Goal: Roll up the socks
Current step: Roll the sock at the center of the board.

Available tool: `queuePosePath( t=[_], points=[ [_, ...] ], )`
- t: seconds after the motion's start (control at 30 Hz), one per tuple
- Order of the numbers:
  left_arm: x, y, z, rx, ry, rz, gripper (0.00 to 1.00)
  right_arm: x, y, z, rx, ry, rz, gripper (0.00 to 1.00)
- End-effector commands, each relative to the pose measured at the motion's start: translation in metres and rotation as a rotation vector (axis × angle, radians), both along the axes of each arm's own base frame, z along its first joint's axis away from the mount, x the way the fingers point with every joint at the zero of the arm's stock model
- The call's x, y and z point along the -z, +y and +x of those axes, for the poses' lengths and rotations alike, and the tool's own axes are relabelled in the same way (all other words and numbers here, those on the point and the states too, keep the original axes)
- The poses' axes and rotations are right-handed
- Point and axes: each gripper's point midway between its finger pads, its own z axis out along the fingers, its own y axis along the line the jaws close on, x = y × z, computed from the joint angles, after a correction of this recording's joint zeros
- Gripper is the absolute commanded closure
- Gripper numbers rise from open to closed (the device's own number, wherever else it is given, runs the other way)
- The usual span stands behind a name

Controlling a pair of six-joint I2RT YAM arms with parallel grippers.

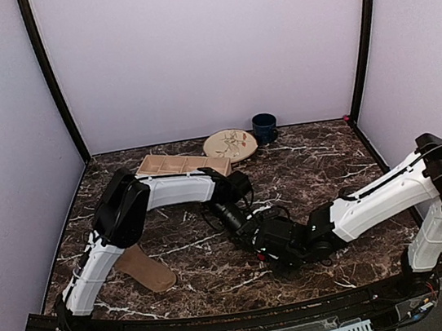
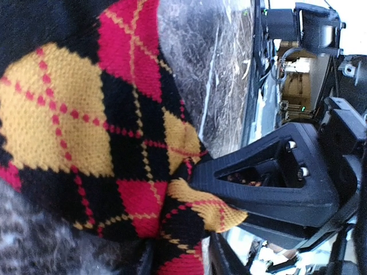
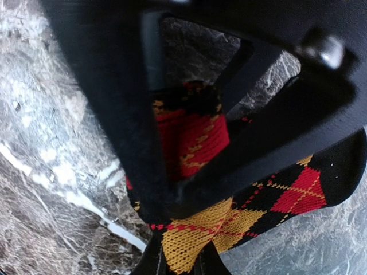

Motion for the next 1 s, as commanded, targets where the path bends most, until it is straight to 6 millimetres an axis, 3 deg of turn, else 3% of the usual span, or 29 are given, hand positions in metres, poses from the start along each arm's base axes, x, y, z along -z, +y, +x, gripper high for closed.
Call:
queuePosePath(
  t=[0.0,0.17,0.7,0.97],
  points=[
    [0.038,0.026,0.016,-0.089,-0.054,0.158,0.63,0.02,-0.004,-0.01,0.012,0.123,0.006,0.93],
    [0.044,0.036,0.028,-0.177,-0.068,0.186,0.55,0.017,0.001,-0.011,0.027,0.167,0.056,0.94],
    [0.036,0.032,0.052,-0.339,-0.105,0.189,0.47,0.01,0.0,-0.011,0.1,0.307,0.175,0.95],
    [0.044,0.046,0.067,-0.41,-0.18,0.256,0.46,0.009,-0.005,-0.014,0.161,0.363,0.233,0.95]
  ],
)
